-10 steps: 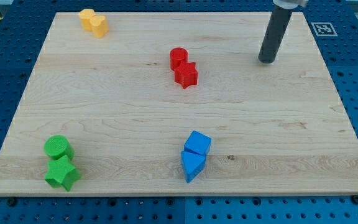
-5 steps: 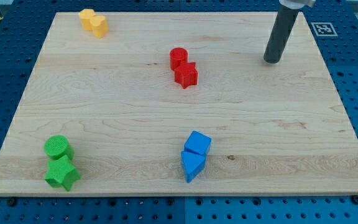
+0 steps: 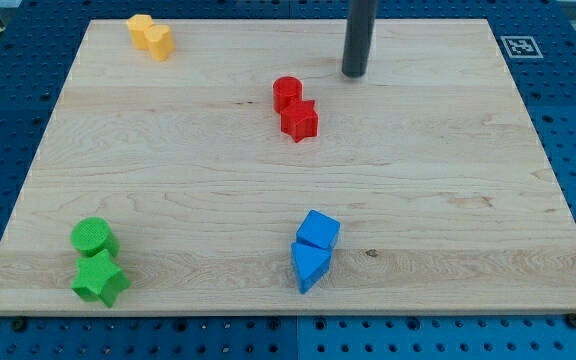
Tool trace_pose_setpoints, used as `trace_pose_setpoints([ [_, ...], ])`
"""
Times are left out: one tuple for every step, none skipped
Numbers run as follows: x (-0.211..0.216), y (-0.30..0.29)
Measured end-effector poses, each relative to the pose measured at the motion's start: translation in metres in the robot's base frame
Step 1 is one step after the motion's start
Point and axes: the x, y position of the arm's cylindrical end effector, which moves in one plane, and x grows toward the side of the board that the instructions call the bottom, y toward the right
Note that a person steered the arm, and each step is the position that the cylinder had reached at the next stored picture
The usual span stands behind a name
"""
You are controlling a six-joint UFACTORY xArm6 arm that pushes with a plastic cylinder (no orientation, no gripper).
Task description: Push red star a bit up
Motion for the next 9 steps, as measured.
trace_pose_setpoints([
  [0.043, 0.011],
  [0.049, 0.011],
  [0.049, 0.012],
  [0.052, 0.014],
  [0.052, 0.002],
  [0.055, 0.0],
  [0.088, 0.001],
  [0.117, -0.025],
  [0.121, -0.099],
])
